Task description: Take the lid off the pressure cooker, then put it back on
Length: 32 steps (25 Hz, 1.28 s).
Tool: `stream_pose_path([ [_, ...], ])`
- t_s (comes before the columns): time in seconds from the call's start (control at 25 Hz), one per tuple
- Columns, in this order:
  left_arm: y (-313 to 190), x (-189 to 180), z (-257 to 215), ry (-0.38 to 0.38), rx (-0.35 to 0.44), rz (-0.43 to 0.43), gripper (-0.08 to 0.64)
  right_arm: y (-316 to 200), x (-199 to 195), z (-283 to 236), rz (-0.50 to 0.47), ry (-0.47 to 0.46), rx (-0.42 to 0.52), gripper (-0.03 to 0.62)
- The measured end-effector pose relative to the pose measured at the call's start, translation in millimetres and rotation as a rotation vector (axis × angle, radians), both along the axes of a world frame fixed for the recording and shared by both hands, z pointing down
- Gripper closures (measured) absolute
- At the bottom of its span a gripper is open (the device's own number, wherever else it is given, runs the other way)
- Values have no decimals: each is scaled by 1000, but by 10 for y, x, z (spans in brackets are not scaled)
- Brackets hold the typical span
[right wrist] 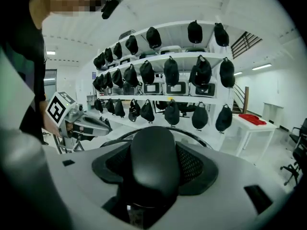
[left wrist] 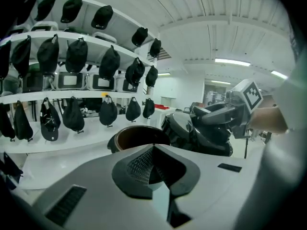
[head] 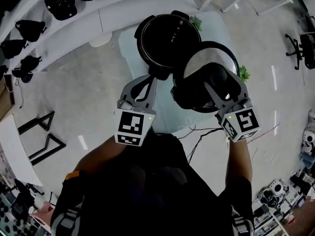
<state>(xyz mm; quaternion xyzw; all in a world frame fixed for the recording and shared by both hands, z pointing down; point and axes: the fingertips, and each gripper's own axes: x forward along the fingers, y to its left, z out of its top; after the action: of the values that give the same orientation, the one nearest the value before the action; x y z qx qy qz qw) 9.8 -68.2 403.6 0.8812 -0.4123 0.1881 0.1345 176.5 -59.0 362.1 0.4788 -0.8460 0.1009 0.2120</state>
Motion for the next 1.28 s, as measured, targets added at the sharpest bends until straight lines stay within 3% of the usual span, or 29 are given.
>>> stream_pose_path([
  [0.32, -315, -488, -51, -31, 18, -97, 552, -683, -570, 9, -221, 16, -6, 301],
  [0.64, -530, -784, -4, -55, 25, -184, 554, -1212, -899, 251, -350, 55, -39, 301],
  [1.28, -730, -808, 148, -62, -4, -212, 552, -1535, -1158, 630, -462, 58, -136, 299],
])
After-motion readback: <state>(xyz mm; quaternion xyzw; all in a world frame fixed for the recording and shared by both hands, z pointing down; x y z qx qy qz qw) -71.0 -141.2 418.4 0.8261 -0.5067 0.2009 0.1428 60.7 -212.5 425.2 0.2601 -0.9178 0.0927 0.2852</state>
